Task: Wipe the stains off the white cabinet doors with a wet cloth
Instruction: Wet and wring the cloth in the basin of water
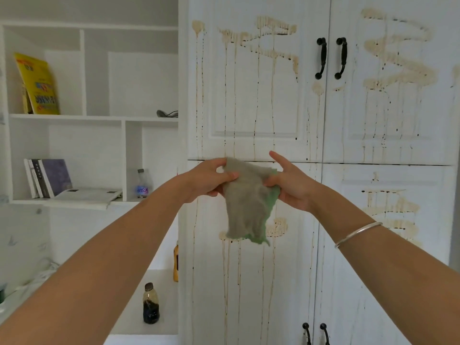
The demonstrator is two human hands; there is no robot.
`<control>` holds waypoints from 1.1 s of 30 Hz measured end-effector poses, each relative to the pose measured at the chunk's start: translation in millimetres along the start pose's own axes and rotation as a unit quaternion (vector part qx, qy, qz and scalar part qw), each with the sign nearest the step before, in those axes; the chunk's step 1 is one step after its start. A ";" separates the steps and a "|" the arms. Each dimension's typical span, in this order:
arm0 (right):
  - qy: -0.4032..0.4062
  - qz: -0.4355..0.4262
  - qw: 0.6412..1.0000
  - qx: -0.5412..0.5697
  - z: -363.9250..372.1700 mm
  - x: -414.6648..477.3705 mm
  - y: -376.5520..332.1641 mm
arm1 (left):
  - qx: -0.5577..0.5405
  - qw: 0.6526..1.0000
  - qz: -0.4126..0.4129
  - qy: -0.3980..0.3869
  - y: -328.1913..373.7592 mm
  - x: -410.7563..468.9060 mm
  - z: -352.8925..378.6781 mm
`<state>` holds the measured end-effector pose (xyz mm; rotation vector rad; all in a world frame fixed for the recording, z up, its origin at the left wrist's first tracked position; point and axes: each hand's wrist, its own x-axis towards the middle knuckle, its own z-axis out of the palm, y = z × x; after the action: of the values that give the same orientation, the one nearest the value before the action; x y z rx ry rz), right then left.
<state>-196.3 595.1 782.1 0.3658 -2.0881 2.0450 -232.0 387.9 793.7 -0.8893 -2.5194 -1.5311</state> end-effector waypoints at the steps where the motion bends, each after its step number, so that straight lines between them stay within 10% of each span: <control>1: -0.010 0.003 1.000 -0.015 1.7 0.5 -2.0 | -0.025 0.999 0.008 -0.027 -1.4 1.5 -1.4; 17: 0.106 0.095 0.989 -0.039 6.0 16.9 -7.8 | -0.119 0.990 -0.041 0.060 -4.3 9.7 -7.2; 21: -0.102 0.170 0.962 -0.186 8.7 12.7 -13.2 | -0.008 0.999 0.027 0.021 -1.6 4.7 -10.5; 27: 0.026 0.052 0.891 -0.450 10.2 17.5 -5.4 | 0.129 0.987 0.061 0.070 -7.6 7.8 -18.0; 33: -0.029 -0.006 0.999 -0.032 26.8 14.0 -3.1 | -0.009 0.997 0.019 0.077 -21.3 17.6 -25.4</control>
<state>-207.7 567.7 788.7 0.4314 -2.1729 1.9791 -263.4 367.3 795.5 -0.7845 -2.3715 -1.5505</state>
